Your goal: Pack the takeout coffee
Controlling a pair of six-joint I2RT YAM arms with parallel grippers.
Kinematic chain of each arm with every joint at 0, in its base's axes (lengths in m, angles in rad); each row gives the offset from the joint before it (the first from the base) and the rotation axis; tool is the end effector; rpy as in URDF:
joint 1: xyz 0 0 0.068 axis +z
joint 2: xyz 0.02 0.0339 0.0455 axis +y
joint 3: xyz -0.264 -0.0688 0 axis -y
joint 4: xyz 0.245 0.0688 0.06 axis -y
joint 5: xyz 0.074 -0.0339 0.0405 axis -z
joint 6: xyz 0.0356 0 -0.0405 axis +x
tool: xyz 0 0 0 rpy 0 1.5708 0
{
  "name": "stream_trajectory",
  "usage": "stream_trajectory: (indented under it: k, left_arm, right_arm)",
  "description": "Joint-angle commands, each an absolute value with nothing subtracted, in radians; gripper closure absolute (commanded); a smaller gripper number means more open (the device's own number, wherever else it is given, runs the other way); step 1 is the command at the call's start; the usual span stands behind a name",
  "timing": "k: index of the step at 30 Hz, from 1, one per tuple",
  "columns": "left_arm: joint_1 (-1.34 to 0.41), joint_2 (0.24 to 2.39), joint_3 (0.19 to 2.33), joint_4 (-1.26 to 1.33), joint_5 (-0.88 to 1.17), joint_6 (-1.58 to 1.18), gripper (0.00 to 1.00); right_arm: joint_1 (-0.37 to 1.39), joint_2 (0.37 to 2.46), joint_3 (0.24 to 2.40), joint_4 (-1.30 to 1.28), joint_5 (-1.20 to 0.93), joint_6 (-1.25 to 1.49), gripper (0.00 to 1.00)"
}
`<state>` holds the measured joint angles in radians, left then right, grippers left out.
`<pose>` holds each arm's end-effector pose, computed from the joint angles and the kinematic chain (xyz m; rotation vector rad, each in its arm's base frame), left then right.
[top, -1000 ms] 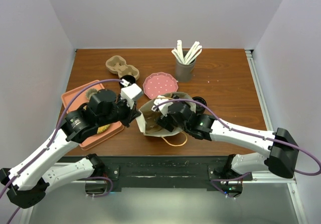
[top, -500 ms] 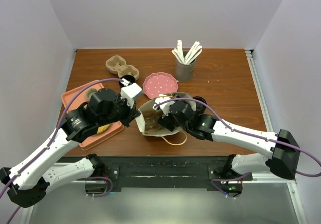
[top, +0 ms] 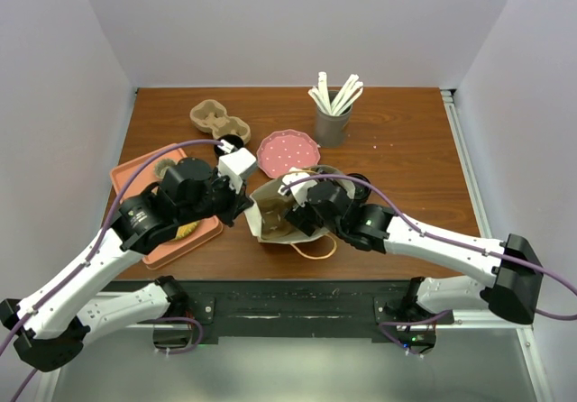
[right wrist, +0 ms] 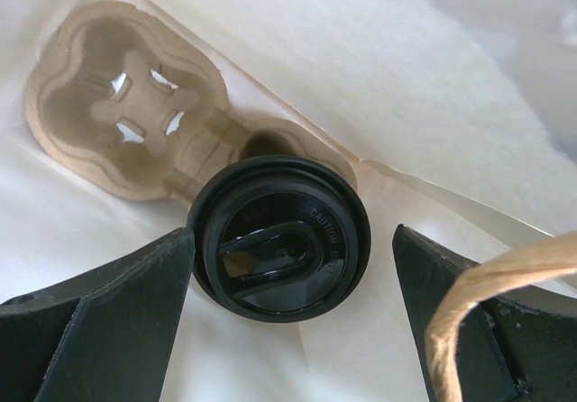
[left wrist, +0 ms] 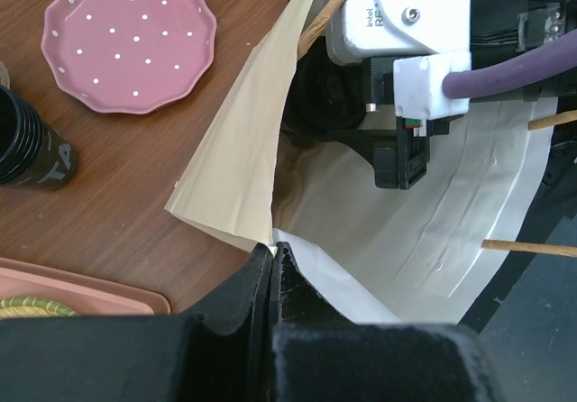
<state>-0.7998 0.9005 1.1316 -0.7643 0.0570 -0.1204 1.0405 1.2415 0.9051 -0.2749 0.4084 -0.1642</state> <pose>0.1205 -0.1270 0.3792 0.7538 2.0275 -0.6036 0.1503 0.2284 0.2779 -1.0101 1.8711 0.0702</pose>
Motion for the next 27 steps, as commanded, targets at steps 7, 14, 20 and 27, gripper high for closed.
stream_trajectory:
  k: [7,14,20,27]
  left_arm:
    - [-0.799,0.907,1.178,-0.761,0.028,-0.136,1.00]
    - [-0.799,0.911,1.184,-0.759,0.032,-0.146,1.00]
    - [-0.799,0.910,1.186,-0.764,0.040,-0.149,1.00]
    - [-0.799,0.910,1.189,-0.775,0.046,-0.155,1.00]
  right_arm:
    - [1.035,1.177,0.948,-0.296,0.456,-0.121,0.06]
    - [1.035,1.152,0.953,-0.302,0.465,-0.115,0.07]
    - [1.035,1.141,0.956,-0.299,0.474,-0.106,0.07]
    - [1.037,1.126,0.956,-0.308,0.466,-0.095,0.18]
